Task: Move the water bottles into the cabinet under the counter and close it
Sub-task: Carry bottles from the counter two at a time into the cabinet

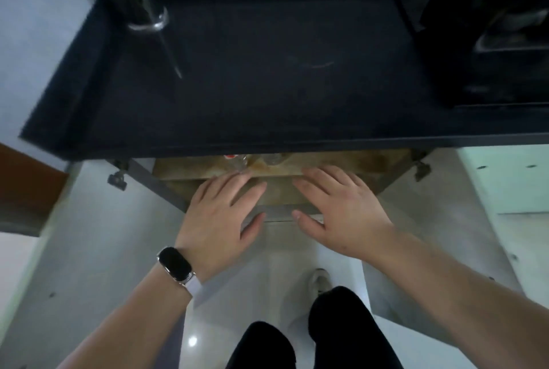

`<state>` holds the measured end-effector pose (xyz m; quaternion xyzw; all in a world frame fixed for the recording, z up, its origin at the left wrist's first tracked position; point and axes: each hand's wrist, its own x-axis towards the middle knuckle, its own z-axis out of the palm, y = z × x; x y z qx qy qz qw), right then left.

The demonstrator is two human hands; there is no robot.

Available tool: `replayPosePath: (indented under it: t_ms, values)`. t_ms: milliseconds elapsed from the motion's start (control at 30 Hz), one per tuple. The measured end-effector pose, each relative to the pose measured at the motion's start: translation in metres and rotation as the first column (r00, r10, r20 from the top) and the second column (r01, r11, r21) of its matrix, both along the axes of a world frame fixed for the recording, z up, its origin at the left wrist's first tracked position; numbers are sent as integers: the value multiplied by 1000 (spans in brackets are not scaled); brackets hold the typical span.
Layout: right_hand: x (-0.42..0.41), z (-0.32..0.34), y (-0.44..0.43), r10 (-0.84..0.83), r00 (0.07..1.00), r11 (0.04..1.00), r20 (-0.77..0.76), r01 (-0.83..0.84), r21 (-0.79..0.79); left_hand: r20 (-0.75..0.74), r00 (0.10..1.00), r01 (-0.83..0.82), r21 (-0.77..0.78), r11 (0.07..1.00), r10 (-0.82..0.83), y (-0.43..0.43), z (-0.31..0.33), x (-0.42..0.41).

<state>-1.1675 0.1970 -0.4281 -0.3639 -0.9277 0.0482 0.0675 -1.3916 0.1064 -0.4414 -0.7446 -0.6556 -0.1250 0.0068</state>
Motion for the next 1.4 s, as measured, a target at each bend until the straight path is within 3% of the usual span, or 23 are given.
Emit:
replayPosePath:
  t_ms: [267,500,867,1400]
  values:
    - [34,141,-75,-98,995,995,30,98,-9,9,996,87,-2,996,-87,-51,135,23]
    - [79,216,-127,-207,969,978,135,206,22,-22,983,181,30,983,-181,-68,199,61]
    - [220,233,-158,-357,933,925,32,350,146,-100,916,398,102,912,-389,-59,228,195]
    - [546,249,-156,-522,847,818,-102,531,221,-164,788,614,145,776,-593,3,271,527]
